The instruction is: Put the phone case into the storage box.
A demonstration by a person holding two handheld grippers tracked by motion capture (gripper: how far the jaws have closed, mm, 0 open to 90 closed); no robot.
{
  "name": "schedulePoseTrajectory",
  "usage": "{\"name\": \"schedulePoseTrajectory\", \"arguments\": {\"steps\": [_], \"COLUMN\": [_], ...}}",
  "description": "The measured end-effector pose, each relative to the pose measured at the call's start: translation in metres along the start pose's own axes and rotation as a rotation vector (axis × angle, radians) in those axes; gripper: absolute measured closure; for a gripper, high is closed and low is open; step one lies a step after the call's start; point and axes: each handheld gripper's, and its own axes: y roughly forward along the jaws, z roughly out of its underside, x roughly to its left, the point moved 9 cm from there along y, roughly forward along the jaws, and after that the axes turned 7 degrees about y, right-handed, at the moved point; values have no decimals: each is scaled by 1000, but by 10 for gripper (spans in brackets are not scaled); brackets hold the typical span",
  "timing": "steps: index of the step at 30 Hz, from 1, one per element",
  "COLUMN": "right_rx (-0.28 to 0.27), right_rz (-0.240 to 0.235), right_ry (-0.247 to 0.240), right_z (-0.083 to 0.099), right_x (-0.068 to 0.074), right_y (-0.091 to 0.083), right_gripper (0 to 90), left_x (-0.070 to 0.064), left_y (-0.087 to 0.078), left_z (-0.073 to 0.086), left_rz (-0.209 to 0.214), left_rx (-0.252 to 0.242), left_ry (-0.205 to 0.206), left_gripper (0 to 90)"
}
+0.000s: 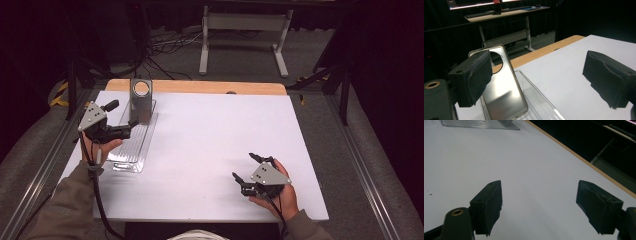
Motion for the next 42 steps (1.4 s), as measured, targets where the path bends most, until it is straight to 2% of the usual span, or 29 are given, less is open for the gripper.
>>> {"name": "schedulePoseTrajectory", "arguments": {"steps": [8, 21, 28, 33, 42], "right_rx": [-6, -10, -7, -10, -18], "right_rz": [2, 3, 1, 0, -1], "right_ry": [5, 8, 7, 7, 13], "right_z": [-1, -2, -2, -3, -5], "right_x": [-1, -3, -3, -3, -3], "right_y": [-1, -1, 0, 0, -1], "right_gripper": [224, 224, 224, 224, 224], "left_x": [-6, -16, -19, -21, -27], "left_y": [-4, -9, -13, -17, -26], "left_z": [-6, -9, -12, -13, -17], "left_rz": [17, 22, 33, 19, 27], "left_rx": [-22, -12, -18, -19, -32], "left_ry": [2, 41, 37, 60, 56], "left_gripper": [86, 64, 64, 78, 71]}}
